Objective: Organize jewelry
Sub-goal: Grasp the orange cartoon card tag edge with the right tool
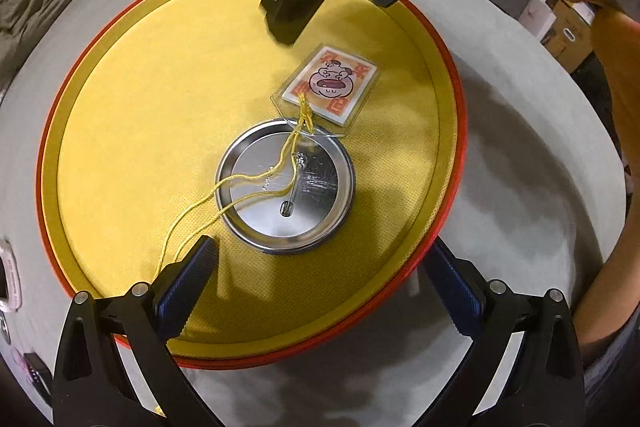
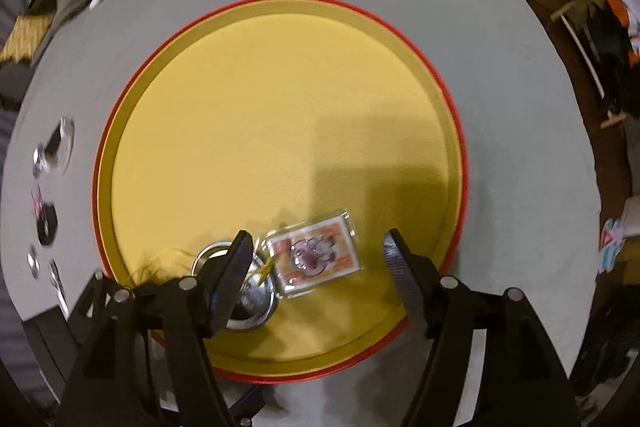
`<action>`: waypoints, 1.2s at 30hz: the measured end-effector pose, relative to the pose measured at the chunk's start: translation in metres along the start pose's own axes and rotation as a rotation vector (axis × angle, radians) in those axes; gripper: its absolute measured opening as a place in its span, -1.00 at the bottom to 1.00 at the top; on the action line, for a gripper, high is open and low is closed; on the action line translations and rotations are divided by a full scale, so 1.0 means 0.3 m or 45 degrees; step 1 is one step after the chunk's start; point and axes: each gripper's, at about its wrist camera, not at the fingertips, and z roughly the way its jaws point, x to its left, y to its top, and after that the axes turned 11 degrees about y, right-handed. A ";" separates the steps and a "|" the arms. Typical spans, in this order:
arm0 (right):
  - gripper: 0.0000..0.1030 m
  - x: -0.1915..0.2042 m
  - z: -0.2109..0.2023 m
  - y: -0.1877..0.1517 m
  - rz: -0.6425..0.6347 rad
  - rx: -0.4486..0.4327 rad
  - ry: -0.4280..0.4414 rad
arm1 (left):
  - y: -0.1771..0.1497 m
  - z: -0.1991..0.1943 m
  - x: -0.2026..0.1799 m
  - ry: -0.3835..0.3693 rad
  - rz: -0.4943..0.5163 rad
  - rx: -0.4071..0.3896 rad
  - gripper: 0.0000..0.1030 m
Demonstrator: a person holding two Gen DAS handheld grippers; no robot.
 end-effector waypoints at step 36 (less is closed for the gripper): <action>-0.88 -0.059 0.183 0.084 0.086 0.166 0.022 | -0.013 0.033 -0.005 0.066 0.056 -0.002 0.91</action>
